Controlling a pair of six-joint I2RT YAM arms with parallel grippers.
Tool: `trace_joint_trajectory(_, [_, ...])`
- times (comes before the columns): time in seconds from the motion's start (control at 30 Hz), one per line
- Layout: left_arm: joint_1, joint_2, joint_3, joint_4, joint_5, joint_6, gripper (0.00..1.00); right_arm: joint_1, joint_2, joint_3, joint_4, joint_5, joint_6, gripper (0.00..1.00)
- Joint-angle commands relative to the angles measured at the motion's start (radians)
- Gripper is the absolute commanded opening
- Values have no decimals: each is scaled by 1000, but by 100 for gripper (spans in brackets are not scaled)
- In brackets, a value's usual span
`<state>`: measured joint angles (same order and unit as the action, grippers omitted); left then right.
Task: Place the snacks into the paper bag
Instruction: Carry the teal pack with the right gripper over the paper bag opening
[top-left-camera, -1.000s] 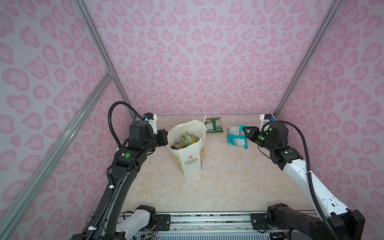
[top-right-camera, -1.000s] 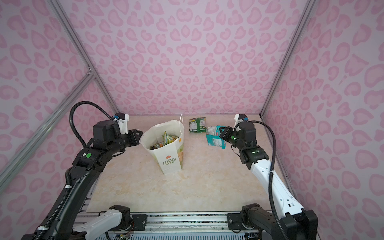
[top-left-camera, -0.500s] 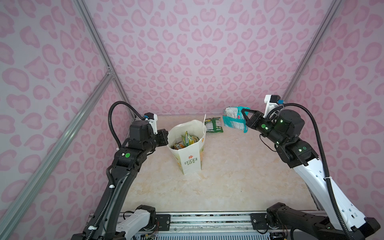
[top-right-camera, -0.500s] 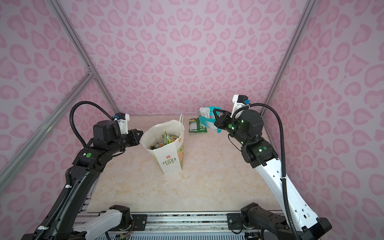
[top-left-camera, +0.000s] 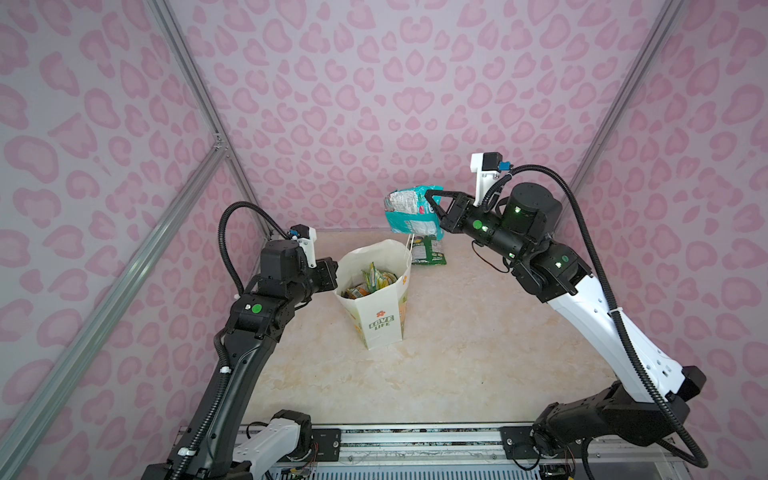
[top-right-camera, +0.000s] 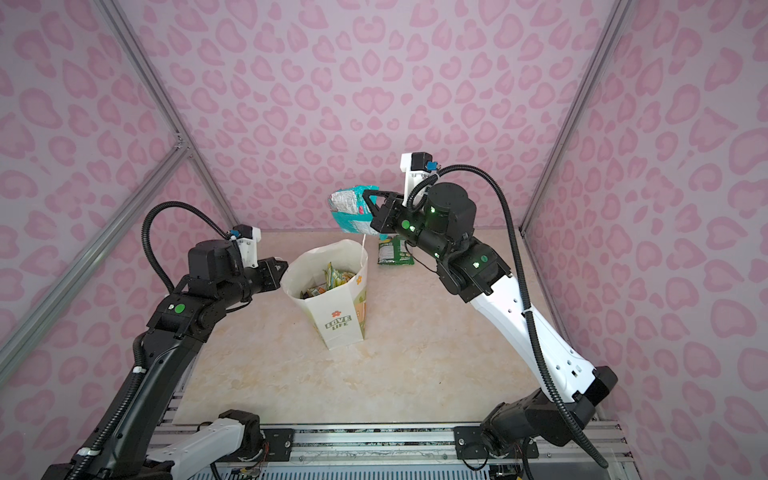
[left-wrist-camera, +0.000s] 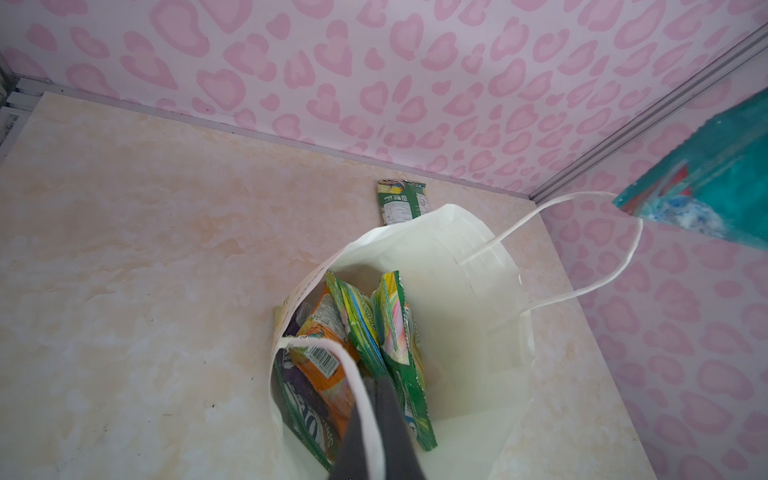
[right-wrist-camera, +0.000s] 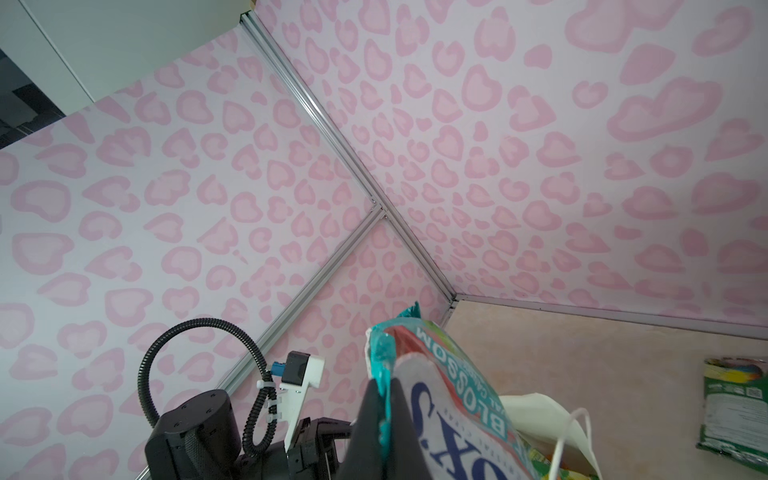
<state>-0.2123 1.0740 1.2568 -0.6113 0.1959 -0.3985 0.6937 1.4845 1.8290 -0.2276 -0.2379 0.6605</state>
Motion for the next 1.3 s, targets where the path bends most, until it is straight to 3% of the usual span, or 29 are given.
trace_joint_trajectory(0.0, [-1, 1, -3, 28, 10, 6, 3, 16, 53, 42, 54, -34, -3, 0])
trace_joint_trajectory(0.2, [0, 0, -3, 28, 7, 7, 3, 41, 145, 54, 37, -68, 12, 0])
trace_joint_trajectory(0.6, [-1, 2, -4, 28, 10, 7, 3, 82, 210, -89, -55, -91, -7, 0])
trace_joint_trajectory(1.03, [0, 4, -4, 28, 13, 7, 3, 102, 376, 107, -292, -130, -115, 0])
trace_joint_trajectory(1.27, [-1, 9, -4, 30, 16, 7, 3, 109, 435, 262, -337, -130, -141, 0])
